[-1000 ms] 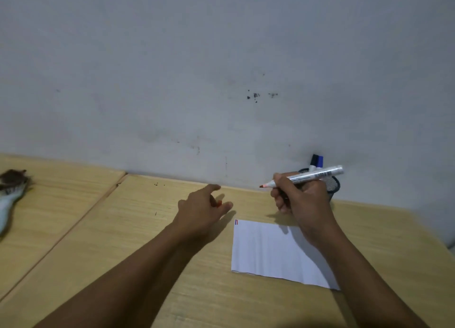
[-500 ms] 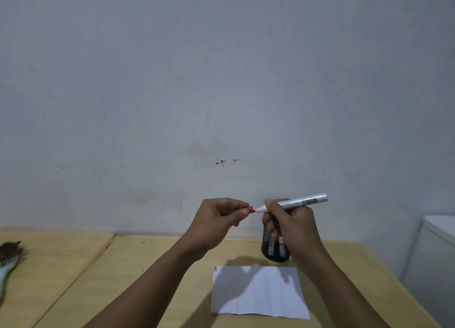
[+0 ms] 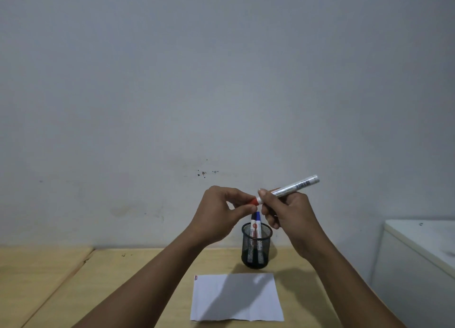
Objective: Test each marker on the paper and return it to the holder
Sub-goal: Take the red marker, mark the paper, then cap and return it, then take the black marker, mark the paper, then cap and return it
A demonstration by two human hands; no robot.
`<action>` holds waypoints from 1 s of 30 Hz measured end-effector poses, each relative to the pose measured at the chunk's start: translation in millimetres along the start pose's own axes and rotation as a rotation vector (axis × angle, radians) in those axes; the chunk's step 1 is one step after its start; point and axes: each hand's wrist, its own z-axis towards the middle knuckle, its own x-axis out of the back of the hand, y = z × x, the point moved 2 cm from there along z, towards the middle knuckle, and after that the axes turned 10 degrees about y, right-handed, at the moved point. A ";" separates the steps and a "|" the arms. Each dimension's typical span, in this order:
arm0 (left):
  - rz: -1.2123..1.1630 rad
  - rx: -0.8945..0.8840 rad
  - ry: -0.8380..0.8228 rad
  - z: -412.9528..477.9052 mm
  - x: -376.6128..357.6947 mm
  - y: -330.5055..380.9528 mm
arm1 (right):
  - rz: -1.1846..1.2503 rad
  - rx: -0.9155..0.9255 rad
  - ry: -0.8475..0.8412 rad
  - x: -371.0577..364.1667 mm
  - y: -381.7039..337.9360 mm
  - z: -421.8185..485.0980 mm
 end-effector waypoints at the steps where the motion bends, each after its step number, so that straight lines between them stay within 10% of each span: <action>1: 0.104 -0.061 0.039 0.2 -1.6 0.5 | -0.004 -0.020 0.006 0.1 0.9 1.4; 8: 0.349 -0.096 0.161 6.8 -5.9 -19.4 | -0.410 0.171 0.338 2.8 36.2 13.6; 13: 0.317 -0.220 0.085 12.7 -20.3 -30.1 | -0.773 0.554 0.122 -3.2 58.4 24.5; 30: 0.426 0.236 -0.078 44.8 -113.4 -137.9 | -0.634 0.140 0.087 16.8 146.3 102.9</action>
